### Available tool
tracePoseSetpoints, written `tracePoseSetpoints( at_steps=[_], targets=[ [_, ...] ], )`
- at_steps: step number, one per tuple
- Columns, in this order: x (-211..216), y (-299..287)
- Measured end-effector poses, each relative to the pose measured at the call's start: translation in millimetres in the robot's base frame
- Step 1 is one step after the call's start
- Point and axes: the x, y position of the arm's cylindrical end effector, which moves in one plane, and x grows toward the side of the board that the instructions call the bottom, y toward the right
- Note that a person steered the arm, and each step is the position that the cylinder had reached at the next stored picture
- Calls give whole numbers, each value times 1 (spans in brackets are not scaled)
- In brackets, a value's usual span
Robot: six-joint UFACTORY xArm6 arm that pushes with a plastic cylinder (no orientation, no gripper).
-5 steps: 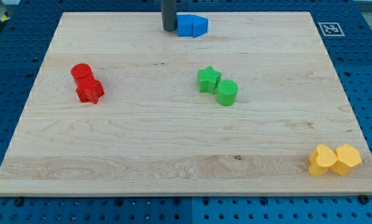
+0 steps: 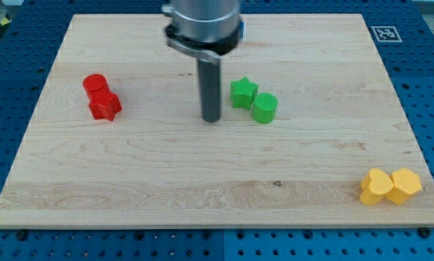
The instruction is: Push the green star into the blue triangle
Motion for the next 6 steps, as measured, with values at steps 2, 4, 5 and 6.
tracePoseSetpoints(
  at_steps=[2, 4, 5, 6],
  targets=[
    [-47, 39],
    [-106, 40],
    [-110, 45],
    [-115, 60]
  ],
)
